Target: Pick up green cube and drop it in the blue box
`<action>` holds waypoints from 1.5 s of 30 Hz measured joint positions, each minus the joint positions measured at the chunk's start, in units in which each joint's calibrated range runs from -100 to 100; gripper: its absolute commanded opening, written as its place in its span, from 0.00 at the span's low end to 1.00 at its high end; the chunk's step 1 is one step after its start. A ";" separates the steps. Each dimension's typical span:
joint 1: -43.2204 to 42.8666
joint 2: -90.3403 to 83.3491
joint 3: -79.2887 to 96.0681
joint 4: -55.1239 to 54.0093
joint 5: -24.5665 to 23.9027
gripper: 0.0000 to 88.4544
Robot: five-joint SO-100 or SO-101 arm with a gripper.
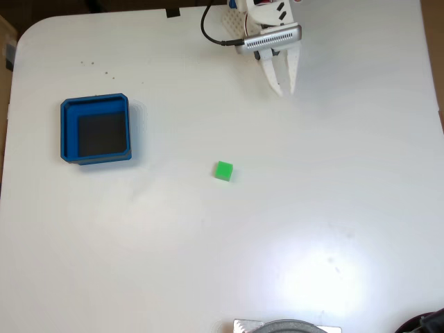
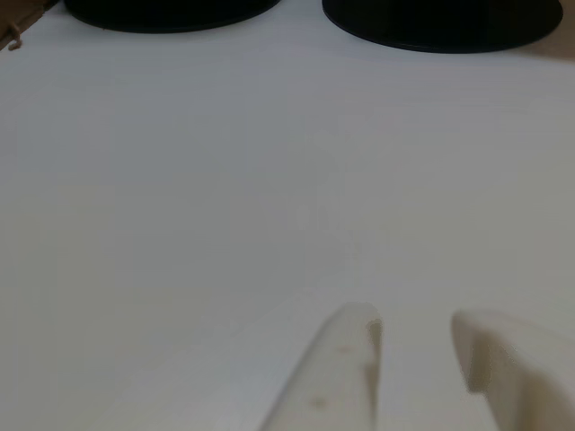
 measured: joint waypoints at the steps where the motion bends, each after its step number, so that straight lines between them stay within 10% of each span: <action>1: 0.00 0.00 0.00 0.00 0.00 0.03; 30: 0.14 0.00 0.00 0.00 0.00 0.03; 45: 13.44 0.00 0.00 0.00 0.00 0.03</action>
